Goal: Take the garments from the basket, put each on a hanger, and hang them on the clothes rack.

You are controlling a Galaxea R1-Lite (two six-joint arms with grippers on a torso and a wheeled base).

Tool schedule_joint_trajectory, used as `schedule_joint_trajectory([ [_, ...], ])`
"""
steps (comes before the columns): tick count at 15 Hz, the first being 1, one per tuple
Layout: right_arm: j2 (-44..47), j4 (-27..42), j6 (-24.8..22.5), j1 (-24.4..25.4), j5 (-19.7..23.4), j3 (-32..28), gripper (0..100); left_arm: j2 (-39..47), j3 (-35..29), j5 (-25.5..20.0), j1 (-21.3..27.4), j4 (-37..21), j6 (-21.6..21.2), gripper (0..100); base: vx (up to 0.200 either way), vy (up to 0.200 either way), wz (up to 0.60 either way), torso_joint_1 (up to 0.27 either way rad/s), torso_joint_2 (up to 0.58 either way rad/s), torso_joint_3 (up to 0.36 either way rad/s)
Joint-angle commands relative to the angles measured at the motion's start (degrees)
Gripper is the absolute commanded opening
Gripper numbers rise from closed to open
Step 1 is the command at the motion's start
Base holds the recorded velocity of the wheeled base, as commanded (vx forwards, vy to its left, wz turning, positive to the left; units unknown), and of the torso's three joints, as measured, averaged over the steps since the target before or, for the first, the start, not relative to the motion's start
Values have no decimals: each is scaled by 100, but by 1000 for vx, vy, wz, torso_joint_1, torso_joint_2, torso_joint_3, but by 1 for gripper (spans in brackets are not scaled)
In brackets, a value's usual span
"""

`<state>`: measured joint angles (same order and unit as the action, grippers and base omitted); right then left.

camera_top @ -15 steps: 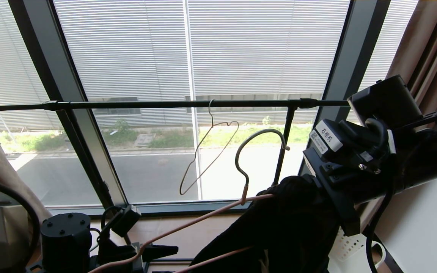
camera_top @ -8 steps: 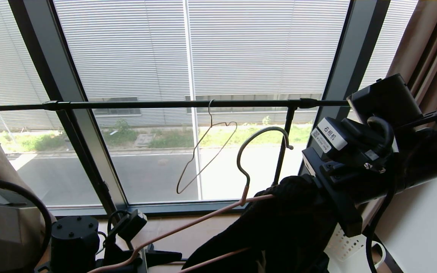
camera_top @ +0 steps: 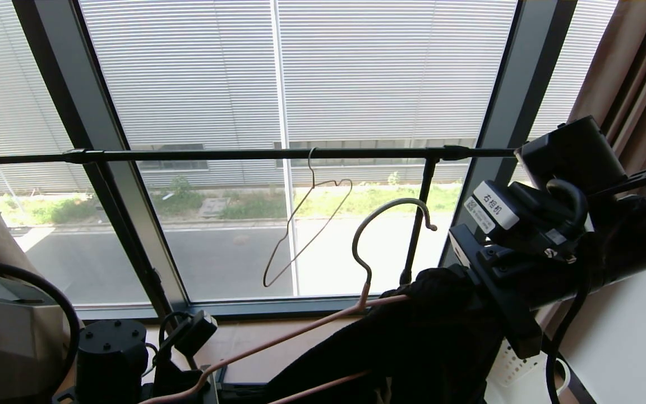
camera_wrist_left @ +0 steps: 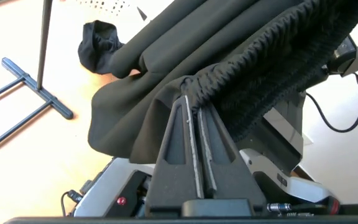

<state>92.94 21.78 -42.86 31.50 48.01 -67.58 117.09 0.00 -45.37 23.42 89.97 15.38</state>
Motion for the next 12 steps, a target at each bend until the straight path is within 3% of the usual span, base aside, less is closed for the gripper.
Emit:
schedule_joint_trajectory([
  [1, -153, 1, -3, -241, 16, 175, 0, -11, 0, 2, -57, 3, 0, 0, 0, 0, 0, 0, 0, 0],
  [6, -426, -16, -29, -962, 7, 562, 0, -187, 0, 20, -382, 3, -405, 0, 0, 0, 0, 0, 0, 0],
  [9, -496, -676, -20, -1216, -81, 1081, 0, -292, 0, 20, -514, 3, -405, 0, 0, 0, 0, 0, 0, 0],
  [12, -549, -904, -29, -1296, -520, 1371, 0, -345, -9, 46, -628, 3, -413, 0, 0, 0, 0, 0, 0, 0],
])
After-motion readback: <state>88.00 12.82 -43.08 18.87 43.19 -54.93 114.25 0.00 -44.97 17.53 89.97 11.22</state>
